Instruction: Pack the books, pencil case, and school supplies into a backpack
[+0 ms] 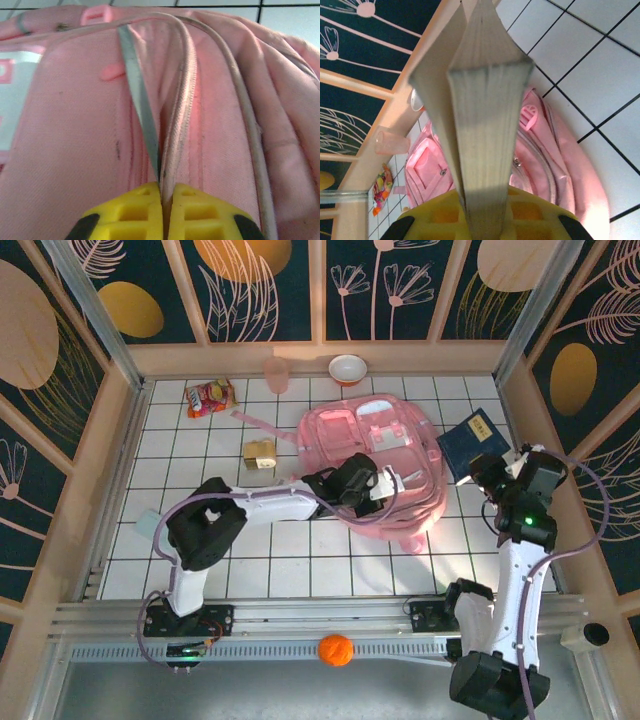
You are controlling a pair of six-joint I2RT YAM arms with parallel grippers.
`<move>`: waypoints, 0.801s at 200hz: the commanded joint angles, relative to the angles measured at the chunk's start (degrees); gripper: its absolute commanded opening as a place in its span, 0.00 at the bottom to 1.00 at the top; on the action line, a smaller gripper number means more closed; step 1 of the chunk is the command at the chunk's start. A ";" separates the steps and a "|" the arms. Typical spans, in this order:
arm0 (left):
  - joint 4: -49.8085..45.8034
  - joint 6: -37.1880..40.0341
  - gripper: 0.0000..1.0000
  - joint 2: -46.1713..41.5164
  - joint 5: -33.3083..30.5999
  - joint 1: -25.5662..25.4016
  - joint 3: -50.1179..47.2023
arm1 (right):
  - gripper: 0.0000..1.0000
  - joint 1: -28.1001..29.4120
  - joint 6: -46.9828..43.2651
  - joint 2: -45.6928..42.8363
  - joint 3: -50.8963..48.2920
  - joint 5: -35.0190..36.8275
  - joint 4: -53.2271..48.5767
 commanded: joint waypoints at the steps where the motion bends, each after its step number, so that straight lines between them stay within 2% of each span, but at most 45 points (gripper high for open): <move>1: 2.66 -5.99 0.00 -5.48 -3.10 0.68 1.63 | 0.00 -0.20 1.54 -4.08 5.05 3.77 -4.30; 42: 3.04 -18.92 0.00 -9.50 -0.45 2.01 1.62 | 0.00 -0.20 9.49 -7.95 8.78 5.68 -13.78; 77: 3.89 -27.88 0.00 -11.36 -4.49 3.36 2.12 | 0.00 -0.20 12.36 -11.69 11.56 10.69 -22.63; 96: 4.82 -30.34 0.00 -11.75 -4.81 4.12 3.07 | 0.00 -0.20 12.45 -11.79 11.78 9.49 -27.00; 123: 3.02 -32.19 0.00 -10.69 -5.38 4.96 7.03 | 0.00 -0.20 11.59 -14.06 12.43 14.31 -33.24; 160: 2.68 -33.08 0.00 -10.02 -5.05 5.97 10.06 | 0.00 -0.18 12.49 -15.15 8.91 4.25 -31.58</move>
